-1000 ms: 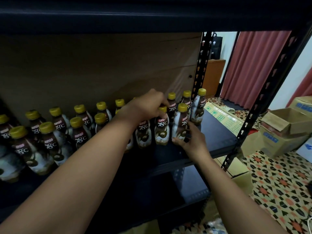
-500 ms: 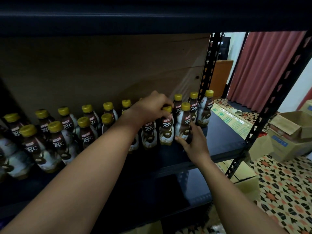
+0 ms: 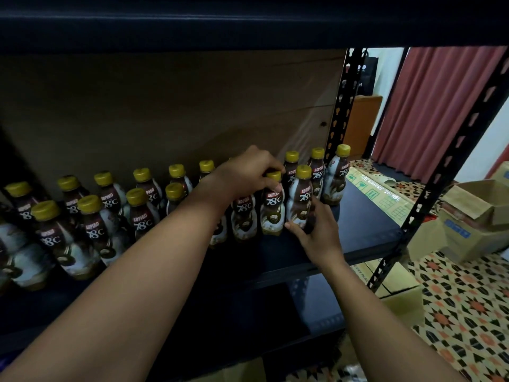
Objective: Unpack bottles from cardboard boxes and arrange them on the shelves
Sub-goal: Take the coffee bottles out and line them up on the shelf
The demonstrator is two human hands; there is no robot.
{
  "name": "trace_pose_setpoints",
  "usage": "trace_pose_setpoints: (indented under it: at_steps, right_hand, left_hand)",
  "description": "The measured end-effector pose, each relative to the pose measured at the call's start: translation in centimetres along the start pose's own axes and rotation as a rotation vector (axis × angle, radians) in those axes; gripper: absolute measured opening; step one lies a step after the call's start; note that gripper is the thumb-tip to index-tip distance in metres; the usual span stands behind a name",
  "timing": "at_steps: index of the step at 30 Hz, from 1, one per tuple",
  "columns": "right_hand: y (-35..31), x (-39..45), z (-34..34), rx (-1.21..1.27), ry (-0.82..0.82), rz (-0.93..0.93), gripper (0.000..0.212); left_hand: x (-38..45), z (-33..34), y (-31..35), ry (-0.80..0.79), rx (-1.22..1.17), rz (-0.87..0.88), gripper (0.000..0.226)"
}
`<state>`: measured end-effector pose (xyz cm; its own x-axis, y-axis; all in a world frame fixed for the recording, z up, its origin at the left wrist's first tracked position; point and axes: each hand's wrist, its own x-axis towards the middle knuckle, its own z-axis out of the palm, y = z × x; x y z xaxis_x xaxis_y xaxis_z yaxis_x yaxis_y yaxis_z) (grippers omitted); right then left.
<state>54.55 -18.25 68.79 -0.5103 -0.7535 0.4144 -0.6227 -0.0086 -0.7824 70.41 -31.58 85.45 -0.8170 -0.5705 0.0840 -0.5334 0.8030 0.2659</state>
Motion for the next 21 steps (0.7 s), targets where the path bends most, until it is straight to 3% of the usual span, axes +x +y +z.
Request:
trace_pose_setpoints:
  at_steps: [21]
  right_hand:
    - [0.2, 0.0, 0.4, -0.025, 0.004, 0.000, 0.074]
  left_hand:
    - [-1.1, 0.3, 0.7, 0.056, -0.060, 0.060, 0.051]
